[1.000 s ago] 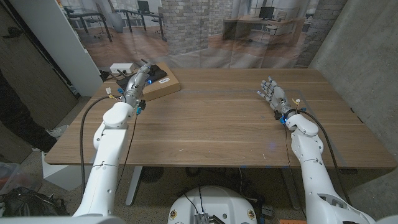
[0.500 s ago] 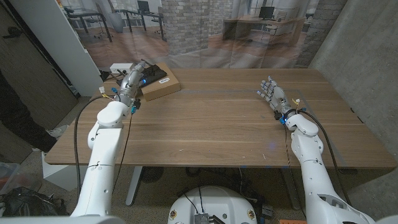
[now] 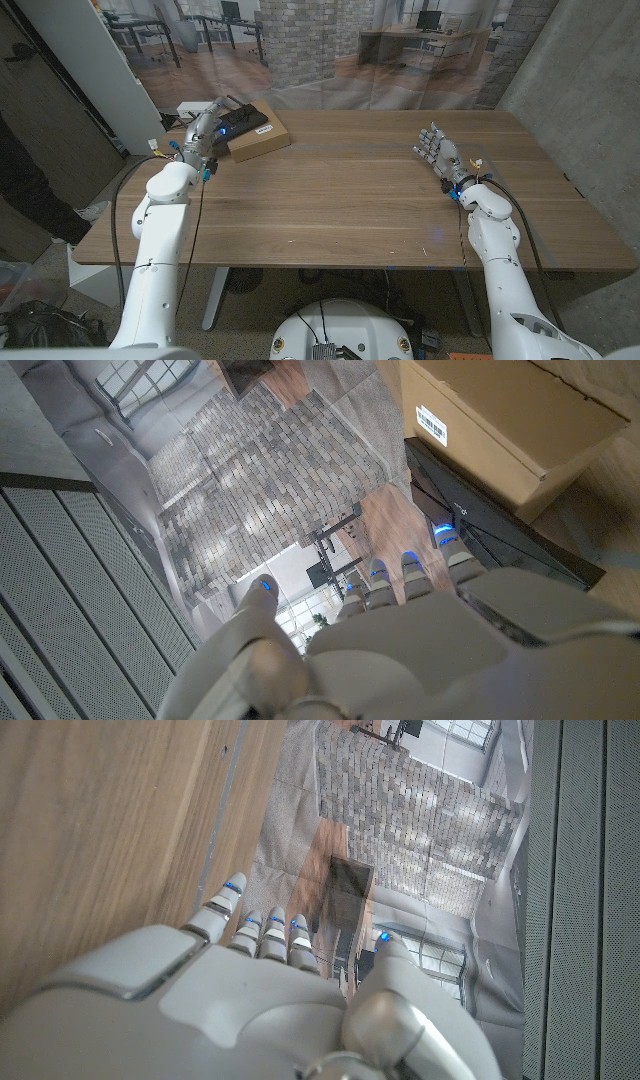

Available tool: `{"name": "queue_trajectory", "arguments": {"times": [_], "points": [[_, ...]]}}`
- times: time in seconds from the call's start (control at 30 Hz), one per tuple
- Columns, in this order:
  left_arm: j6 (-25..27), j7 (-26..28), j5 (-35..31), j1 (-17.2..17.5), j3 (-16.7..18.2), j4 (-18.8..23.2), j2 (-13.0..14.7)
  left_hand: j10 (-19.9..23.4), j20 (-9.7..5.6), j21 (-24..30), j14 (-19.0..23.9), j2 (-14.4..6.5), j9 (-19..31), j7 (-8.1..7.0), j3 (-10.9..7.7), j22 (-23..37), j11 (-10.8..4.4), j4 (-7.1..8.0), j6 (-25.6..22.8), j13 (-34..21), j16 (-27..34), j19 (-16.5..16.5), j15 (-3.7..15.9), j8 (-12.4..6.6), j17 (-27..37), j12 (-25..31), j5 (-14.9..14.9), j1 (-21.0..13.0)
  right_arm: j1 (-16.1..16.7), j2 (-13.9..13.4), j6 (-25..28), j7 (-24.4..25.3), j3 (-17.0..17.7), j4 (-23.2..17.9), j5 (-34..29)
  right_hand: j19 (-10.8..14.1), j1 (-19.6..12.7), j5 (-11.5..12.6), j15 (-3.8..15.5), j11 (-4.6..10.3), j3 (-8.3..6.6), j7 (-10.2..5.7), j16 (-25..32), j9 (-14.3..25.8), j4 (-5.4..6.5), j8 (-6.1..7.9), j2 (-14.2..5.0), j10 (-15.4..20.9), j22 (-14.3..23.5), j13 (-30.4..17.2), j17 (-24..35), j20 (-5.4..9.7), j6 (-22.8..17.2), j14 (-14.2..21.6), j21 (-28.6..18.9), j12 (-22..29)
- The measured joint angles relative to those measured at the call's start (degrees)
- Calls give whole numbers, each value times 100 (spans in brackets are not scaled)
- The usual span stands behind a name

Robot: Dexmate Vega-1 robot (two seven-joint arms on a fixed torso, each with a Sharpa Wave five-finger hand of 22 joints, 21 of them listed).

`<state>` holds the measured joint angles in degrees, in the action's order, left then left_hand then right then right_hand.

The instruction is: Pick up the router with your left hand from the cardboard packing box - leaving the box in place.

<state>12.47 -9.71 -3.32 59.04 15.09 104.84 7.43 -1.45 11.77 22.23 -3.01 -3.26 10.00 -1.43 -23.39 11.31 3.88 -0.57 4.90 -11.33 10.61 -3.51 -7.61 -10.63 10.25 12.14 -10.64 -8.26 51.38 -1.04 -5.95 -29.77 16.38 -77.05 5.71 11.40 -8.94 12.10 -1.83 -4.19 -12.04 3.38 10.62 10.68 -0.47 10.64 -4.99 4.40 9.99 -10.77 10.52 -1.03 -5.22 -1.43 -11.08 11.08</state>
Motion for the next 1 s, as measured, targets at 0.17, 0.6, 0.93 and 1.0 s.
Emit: {"name": "queue_trajectory", "arguments": {"times": [0.17, 0.6, 0.93, 1.0], "points": [[73, 28, 29, 1, 95, 48, -6, 0, 0, 0, 0, 0, 0, 0, 0, 0, 0, 0, 0, 0, 0, 0, 0, 0, 0, 0, 0, 0, 3, 2, 8, 1, 1, -7, -3, 0, 0, 0, 0, 0, 0, 0, 0, 0, 0, 0, 0, 0, 0, 0, 0, 0, 0, 0, 0, 0], [229, -19, 360, -102, 331, -22, -89, 82, 11, 0, 48, 23, 0, 31, 1, 30, 42, -47, -31, 1, 23, 53, -47, 0, 0, 39, 0, -23, 2, 8, 20, 22, -7, -8, -21, 0, 0, 0, 0, 0, 0, 0, 0, 0, 0, 0, 0, 0, 0, 0, 0, 0, 0, 0, 0, 0], [372, -16, 568, -153, 460, -50, -102, 83, 25, 0, 48, 23, 0, 50, 2, 29, 43, -47, -50, 1, 22, 66, -47, 0, 0, 39, 0, -23, 5, 22, 25, 76, -5, -48, -35, 0, 0, 0, 0, 0, 0, 32, 0, 0, 0, 0, 0, 0, 0, 0, 0, 0, -32, 0, 0, 0], [414, -5, 595, -153, 473, -36, -108, 103, 35, 0, 66, 23, 0, 50, 2, 30, 63, -47, -50, 1, 22, 77, -65, 0, 0, 39, 0, -23, 9, 23, 27, 88, -3, -60, -39, 0, 0, 0, 0, 0, 0, 32, 0, 0, 0, 0, 0, 0, 0, 0, 0, 0, -32, 0, 0, 0]]}}
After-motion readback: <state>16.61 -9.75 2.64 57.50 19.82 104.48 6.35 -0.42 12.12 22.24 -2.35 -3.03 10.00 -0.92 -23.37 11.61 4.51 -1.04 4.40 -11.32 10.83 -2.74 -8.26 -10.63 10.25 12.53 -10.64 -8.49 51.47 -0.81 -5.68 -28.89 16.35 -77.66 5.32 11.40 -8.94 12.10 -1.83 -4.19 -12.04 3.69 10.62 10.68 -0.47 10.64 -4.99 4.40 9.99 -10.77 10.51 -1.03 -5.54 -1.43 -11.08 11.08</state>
